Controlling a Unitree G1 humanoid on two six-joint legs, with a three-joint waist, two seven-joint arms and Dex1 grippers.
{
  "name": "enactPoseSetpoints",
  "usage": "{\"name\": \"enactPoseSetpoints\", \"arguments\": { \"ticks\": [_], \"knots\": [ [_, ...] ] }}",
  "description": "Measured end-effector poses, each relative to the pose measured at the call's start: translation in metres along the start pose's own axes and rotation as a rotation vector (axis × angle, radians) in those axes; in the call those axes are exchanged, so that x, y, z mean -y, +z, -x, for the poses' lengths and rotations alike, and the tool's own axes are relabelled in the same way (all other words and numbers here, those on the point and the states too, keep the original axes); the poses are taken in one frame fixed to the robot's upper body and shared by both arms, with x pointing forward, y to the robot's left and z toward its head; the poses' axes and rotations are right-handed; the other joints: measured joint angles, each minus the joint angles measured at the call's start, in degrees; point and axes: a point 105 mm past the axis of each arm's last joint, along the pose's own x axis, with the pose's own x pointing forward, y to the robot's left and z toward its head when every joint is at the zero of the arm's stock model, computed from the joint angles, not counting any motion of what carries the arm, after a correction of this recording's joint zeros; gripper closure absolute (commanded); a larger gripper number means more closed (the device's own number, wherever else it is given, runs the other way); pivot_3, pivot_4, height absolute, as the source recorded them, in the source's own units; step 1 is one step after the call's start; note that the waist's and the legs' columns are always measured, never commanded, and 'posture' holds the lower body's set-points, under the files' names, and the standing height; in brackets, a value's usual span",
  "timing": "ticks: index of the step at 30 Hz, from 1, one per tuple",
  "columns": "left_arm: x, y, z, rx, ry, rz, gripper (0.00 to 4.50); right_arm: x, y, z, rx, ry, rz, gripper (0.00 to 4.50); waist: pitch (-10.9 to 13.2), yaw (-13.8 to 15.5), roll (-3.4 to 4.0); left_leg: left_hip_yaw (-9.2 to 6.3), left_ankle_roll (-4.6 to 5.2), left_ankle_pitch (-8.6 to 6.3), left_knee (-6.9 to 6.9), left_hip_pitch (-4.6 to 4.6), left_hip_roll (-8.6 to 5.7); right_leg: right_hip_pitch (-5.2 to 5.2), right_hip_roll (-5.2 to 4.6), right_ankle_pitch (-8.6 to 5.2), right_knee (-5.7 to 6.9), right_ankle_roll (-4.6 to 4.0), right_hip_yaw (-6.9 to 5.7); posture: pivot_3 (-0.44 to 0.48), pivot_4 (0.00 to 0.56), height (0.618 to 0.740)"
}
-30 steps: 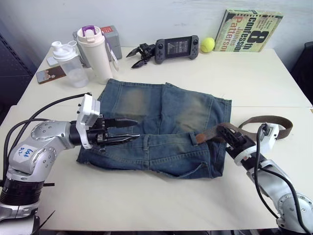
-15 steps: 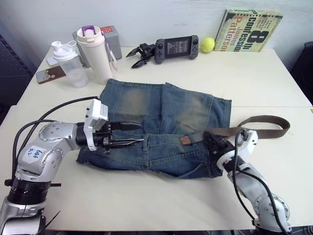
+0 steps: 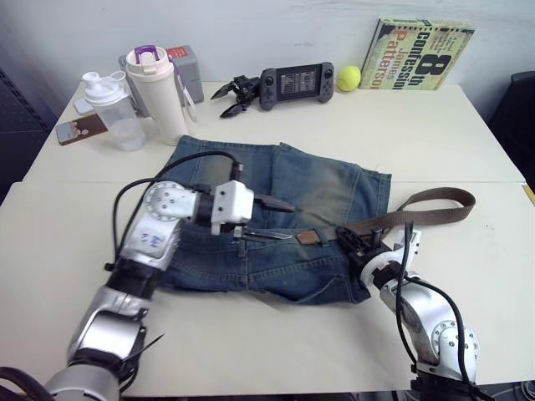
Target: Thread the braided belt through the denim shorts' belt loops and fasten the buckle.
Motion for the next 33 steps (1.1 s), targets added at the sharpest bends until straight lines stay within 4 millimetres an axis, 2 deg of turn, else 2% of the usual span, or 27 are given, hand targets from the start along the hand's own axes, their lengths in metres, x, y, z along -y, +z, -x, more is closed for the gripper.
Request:
{"name": "enactPoseSetpoints", "arguments": {
  "ticks": [4, 7, 12, 19, 26, 31, 33],
  "knots": [
    [0.015, -0.016, -0.017, -0.019, -0.069, -0.067, 2.02, -0.001, -0.002, 0.0, -0.012, 0.011, -0.023, 4.5, 0.0, -0.04, 0.0, 0.01, 0.0, 0.0, -0.01, -0.01, 0.2, -0.02, 0.19, 0.02, 0.02, -0.03, 0.03, 0.0, 0.15, 0.739],
    [0.019, -0.024, -0.02, -0.031, -0.081, -0.059, 2.02, -0.002, -0.004, -0.001, -0.012, 0.018, -0.039, 4.5, 0.0, -0.01, 0.0, 0.01, 0.0, 0.0, -0.01, -0.02, 0.43, -0.05, 0.4, 0.07, 0.05, -0.13, 0.03, 0.0, 0.15, 0.739],
    [0.012, -0.039, -0.02, -0.132, -0.066, -0.125, 2.02, -0.003, -0.006, 0.0, 0.001, 0.023, -0.06, 4.5, 0.0, 0.29, 0.0, 0.0, 0.0, 0.0, -0.01, 0.0, 0.56, -0.1, 0.52, 0.08, 0.18, -0.15, 0.03, 0.0, 0.15, 0.739],
    [0.004, -0.047, -0.022, -0.205, -0.032, -0.208, 2.02, -0.005, -0.009, 0.0, 0.01, 0.023, -0.054, 4.5, 0.0, 0.53, 0.0, 0.01, -0.04, 0.02, 0.0, 0.0, 0.54, -0.1, 0.43, 0.08, 0.19, -0.15, 0.02, 0.0, 0.15, 0.739],
    [0.001, -0.045, -0.026, -0.212, -0.008, -0.236, 2.02, -0.005, -0.011, 0.0, 0.018, 0.011, -0.023, 4.5, 0.0, 0.61, 0.0, 0.03, -0.17, 0.09, -0.02, -0.01, 0.54, -0.1, 0.41, 0.08, 0.22, -0.15, 0.0, 0.0, 0.15, 0.739],
    [0.018, -0.024, -0.021, -0.095, -0.083, -0.187, 2.02, -0.007, -0.016, -0.001, 0.005, 0.012, -0.013, 4.5, 0.0, 0.23, 0.01, 0.07, -0.19, 0.11, -0.1, -0.04, 0.59, -0.22, 0.48, 0.08, 0.29, -0.15, 0.02, 0.0, 0.15, 0.739],
    [0.018, -0.022, -0.017, -0.096, -0.091, -0.183, 2.02, -0.007, -0.016, 0.0, 0.007, 0.009, -0.012, 4.5, 0.0, 0.38, 0.01, 0.04, -0.23, 0.13, -0.1, -0.04, 0.6, -0.24, 0.49, 0.07, 0.31, -0.17, -0.02, 0.0, 0.15, 0.739]
  ]
}}
